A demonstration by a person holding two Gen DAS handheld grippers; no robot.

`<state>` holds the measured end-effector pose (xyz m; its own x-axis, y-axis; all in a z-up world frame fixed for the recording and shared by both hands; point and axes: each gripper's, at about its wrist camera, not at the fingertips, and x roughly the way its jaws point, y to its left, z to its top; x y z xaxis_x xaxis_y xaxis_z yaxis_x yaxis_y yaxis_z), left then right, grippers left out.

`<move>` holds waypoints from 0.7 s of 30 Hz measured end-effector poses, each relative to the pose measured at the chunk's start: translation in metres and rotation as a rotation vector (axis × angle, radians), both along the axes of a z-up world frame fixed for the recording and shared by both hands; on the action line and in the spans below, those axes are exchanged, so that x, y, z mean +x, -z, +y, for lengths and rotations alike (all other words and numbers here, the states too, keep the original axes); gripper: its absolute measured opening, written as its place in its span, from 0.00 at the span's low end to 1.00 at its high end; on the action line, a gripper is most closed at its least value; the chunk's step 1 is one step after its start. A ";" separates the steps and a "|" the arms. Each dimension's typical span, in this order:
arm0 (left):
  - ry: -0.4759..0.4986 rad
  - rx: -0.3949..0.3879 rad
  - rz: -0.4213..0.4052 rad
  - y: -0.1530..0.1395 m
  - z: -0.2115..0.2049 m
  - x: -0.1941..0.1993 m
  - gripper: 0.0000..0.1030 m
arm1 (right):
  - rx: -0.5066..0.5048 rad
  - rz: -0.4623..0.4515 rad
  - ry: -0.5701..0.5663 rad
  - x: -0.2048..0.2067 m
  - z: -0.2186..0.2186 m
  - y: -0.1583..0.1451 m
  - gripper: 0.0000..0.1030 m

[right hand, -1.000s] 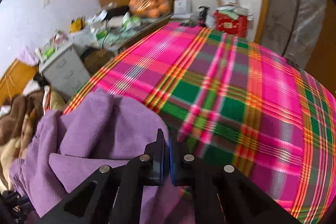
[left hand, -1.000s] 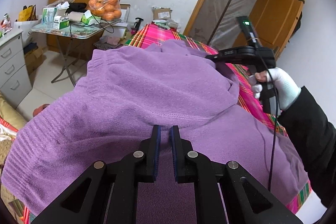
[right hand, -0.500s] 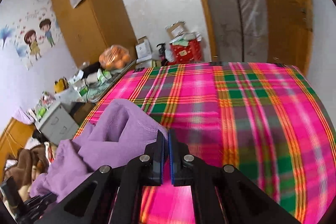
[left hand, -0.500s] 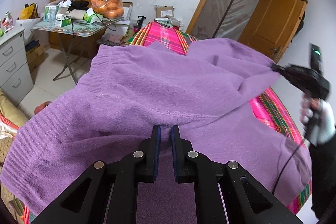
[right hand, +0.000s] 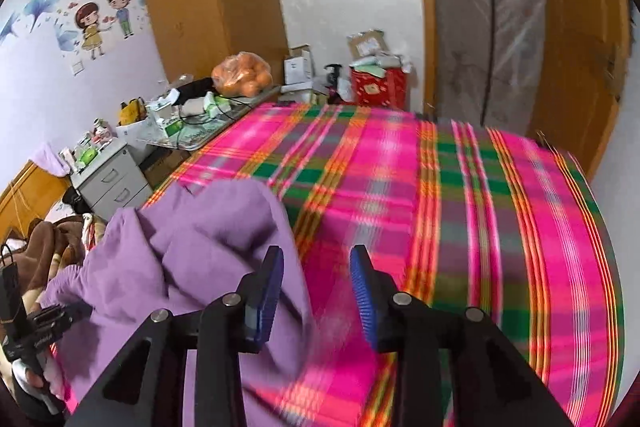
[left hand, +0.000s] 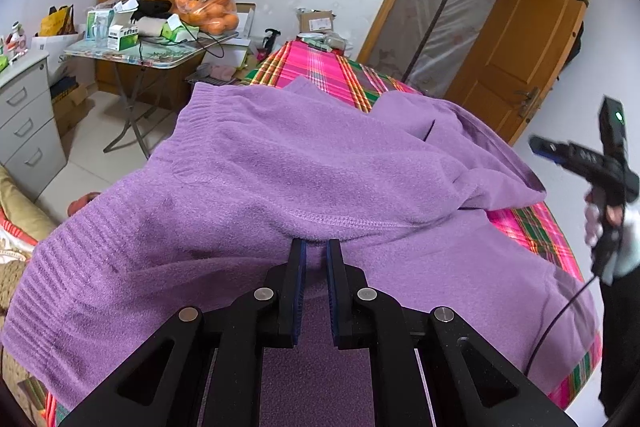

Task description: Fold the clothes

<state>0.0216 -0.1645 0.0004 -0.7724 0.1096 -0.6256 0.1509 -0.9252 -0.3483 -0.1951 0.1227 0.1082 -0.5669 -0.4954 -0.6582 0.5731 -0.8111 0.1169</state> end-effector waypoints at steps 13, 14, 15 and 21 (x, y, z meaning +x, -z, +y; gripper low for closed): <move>0.007 0.002 0.008 0.000 -0.001 0.000 0.10 | 0.279 -0.059 -0.336 -0.046 -0.127 0.041 0.47; 0.007 0.002 0.009 0.000 -0.001 0.000 0.10 | 0.299 -0.080 -0.352 -0.047 -0.133 0.046 0.47; 0.008 0.002 0.010 0.000 -0.001 0.001 0.10 | 0.308 -0.090 -0.359 -0.046 -0.137 0.051 0.44; 0.010 0.002 0.015 0.000 0.001 0.001 0.10 | 0.266 -0.075 -0.316 -0.034 -0.129 0.052 0.00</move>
<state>0.0230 -0.1638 0.0003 -0.7805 0.1188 -0.6138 0.1360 -0.9260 -0.3521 -0.2289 -0.0060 0.0562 -0.3601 -0.4446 -0.8202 0.7965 -0.6043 -0.0222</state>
